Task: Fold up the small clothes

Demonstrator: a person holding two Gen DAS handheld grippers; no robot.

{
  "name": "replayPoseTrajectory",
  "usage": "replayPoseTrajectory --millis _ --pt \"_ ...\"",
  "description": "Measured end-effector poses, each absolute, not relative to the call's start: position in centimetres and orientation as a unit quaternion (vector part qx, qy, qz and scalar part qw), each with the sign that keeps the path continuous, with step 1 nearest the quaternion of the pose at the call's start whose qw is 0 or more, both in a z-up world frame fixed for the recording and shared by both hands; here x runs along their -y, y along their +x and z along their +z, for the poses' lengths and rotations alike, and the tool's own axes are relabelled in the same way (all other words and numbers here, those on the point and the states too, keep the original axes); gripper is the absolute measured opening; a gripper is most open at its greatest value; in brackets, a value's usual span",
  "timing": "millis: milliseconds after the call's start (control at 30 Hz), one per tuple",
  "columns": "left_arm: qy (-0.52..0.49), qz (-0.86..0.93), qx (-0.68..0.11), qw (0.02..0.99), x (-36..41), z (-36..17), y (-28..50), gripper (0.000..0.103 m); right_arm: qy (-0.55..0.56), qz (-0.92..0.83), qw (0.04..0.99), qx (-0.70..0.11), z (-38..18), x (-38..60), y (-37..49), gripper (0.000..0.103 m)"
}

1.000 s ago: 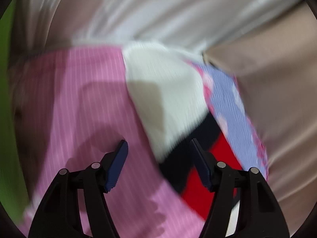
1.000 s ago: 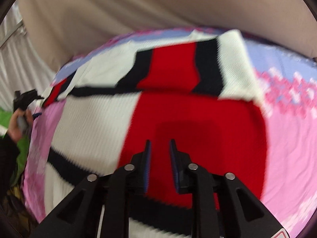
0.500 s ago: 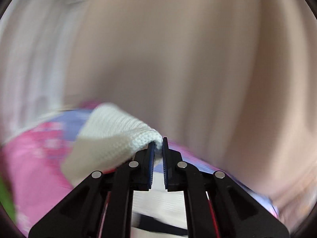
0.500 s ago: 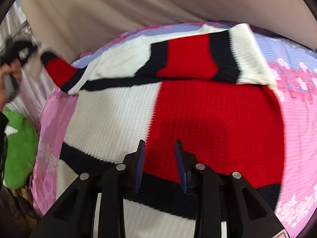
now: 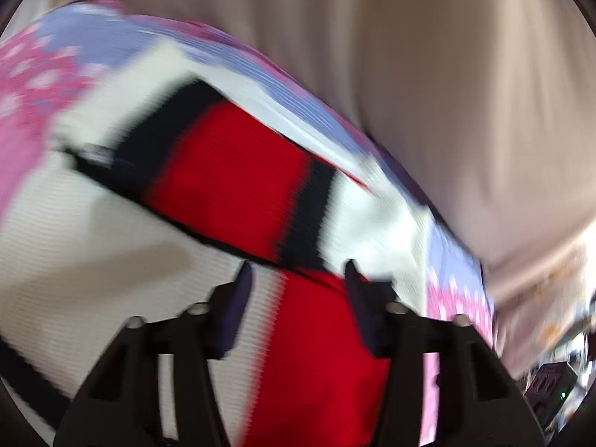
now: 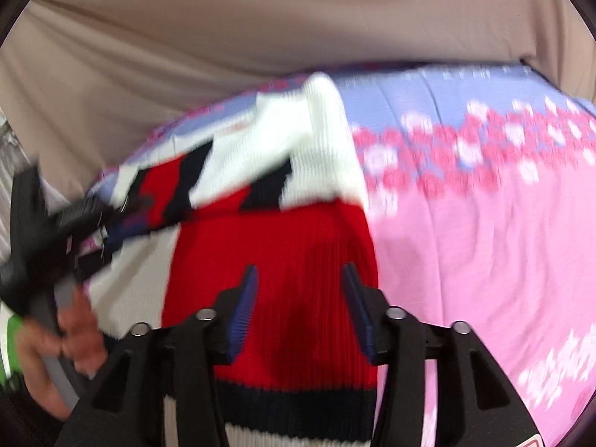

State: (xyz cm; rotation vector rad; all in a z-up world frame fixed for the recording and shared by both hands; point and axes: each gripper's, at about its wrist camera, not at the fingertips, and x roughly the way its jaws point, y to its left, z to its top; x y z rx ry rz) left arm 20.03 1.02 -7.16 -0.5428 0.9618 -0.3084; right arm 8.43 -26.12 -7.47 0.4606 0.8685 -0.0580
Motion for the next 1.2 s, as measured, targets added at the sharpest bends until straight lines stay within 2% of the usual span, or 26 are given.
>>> replayPoseTrajectory --millis 167,267,300,333,367,400,433,467,600,700,767,867,1000,1133,1200 --pt "-0.323 -0.054 -0.444 0.834 -9.6 -7.8 23.4 0.059 0.239 -0.026 0.880 -0.409 -8.0 27.6 14.5 0.063" --pt "-0.368 -0.025 -0.449 0.814 -12.2 -10.0 25.1 0.058 0.282 -0.032 0.863 -0.418 -10.2 28.5 18.6 0.063" --pt "-0.381 -0.018 -0.448 0.808 -13.0 -10.6 25.6 0.056 0.298 -0.036 0.856 -0.422 -11.0 28.8 19.6 0.063" --pt "-0.391 -0.012 -0.449 0.803 -14.0 -11.0 26.1 0.049 0.305 -0.040 0.852 -0.423 -11.6 28.7 20.2 0.063" --pt "-0.398 -0.011 -0.447 0.801 -14.2 -11.4 26.4 0.028 0.309 -0.041 0.852 -0.420 -12.0 28.5 20.7 0.058" --pt "-0.400 -0.016 -0.448 0.799 -14.2 -11.5 26.9 0.010 0.307 -0.049 0.854 -0.417 -12.2 28.3 21.1 0.049" --pt "-0.397 -0.016 -0.447 0.801 -14.2 -11.6 26.6 0.009 0.308 -0.047 0.853 -0.419 -12.2 28.2 21.4 0.015" --pt "-0.394 -0.018 -0.433 0.811 -14.4 -10.7 26.7 0.009 0.320 -0.039 0.851 -0.415 -11.9 28.3 21.6 0.007" --pt "-0.376 -0.048 -0.373 0.847 -14.1 -5.3 26.1 0.009 0.345 -0.003 0.890 -0.296 -3.8 29.6 19.2 0.006" --pt "-0.339 -0.050 -0.378 0.860 -13.2 -5.6 26.1 0.009 0.317 -0.003 0.917 -0.244 -0.5 30.3 17.0 0.005" --pt "-0.312 -0.026 -0.422 0.851 -11.8 -8.8 27.1 0.009 0.291 -0.032 0.909 -0.297 -3.7 30.8 17.5 0.005" --pt "-0.326 0.000 -0.463 0.824 -11.8 -12.2 25.6 0.009 0.312 -0.064 0.856 -0.408 -11.7 31.9 18.7 0.005" --pt "-0.303 0.007 -0.443 0.843 -11.8 -11.0 25.1 0.010 0.308 -0.040 0.884 -0.350 -8.7 31.5 16.6 0.005" --pt "-0.308 0.020 -0.448 0.839 -12.0 -11.3 25.2 0.009 0.289 -0.049 0.864 -0.409 -11.5 31.4 18.1 0.005" --pt "-0.304 0.021 -0.441 0.844 -12.3 -10.9 25.5 0.009 0.308 -0.042 0.868 -0.386 -10.5 32.0 17.3 0.005"
